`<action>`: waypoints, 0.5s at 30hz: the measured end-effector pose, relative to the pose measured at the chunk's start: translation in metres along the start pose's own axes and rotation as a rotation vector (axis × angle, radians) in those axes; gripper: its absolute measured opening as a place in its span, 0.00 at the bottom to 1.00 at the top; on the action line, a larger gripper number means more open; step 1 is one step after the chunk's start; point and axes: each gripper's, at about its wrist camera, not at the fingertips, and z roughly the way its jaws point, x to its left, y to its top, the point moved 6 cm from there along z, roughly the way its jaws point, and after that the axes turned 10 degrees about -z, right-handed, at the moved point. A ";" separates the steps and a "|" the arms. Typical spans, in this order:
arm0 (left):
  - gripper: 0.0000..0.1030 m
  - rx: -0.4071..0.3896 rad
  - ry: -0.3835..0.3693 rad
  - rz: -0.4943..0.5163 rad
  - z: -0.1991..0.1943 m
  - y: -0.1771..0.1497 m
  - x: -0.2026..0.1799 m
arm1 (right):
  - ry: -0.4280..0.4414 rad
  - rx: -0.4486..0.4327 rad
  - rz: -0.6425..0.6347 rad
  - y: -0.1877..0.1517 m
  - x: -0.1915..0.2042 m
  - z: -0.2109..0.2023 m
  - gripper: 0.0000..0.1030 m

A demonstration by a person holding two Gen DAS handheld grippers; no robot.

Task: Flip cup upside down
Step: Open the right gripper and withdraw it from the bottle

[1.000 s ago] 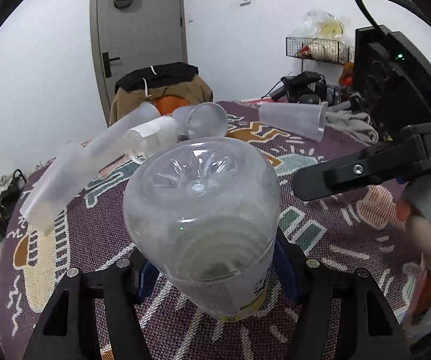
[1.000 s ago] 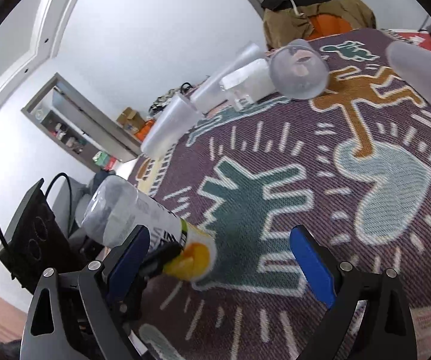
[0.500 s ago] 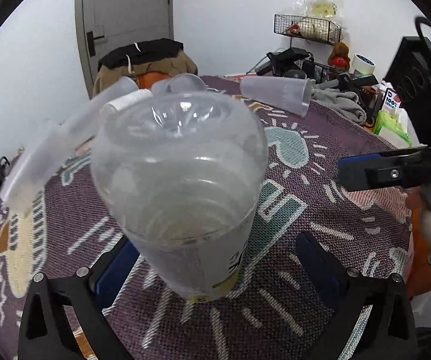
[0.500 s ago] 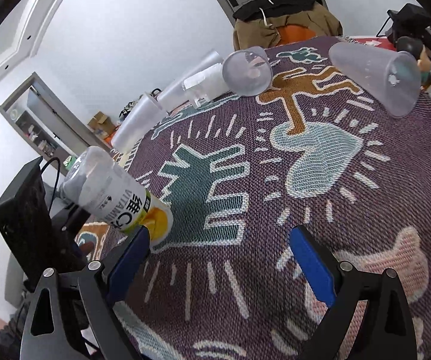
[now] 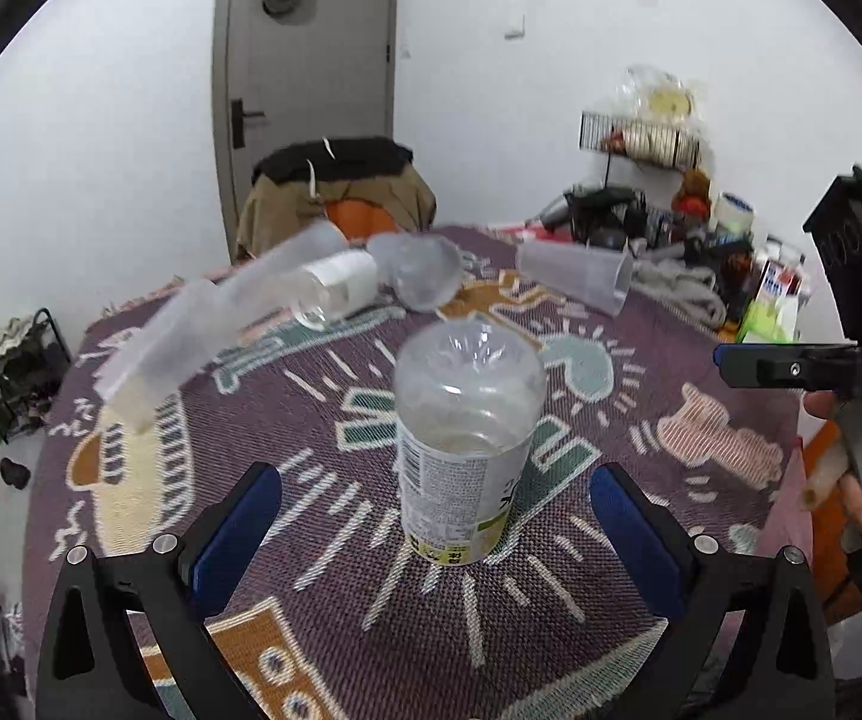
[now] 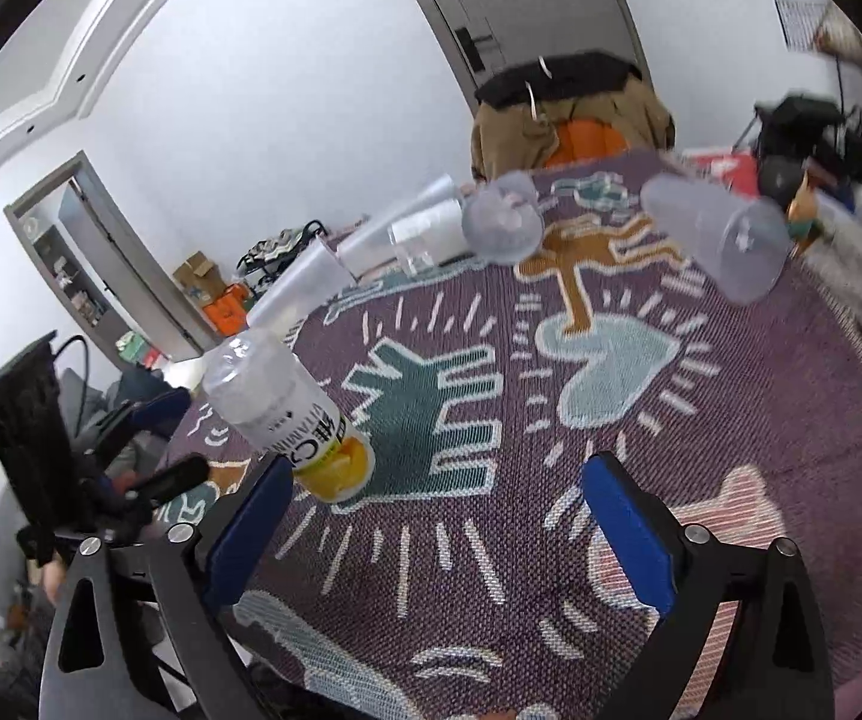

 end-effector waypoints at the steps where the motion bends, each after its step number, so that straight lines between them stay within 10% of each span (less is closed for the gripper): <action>1: 1.00 -0.015 0.002 -0.004 -0.007 0.000 0.000 | -0.010 -0.009 -0.006 0.001 0.003 -0.005 1.00; 15: 1.00 -0.230 0.119 -0.077 -0.089 -0.022 -0.001 | -0.155 -0.084 -0.126 -0.015 0.049 -0.050 1.00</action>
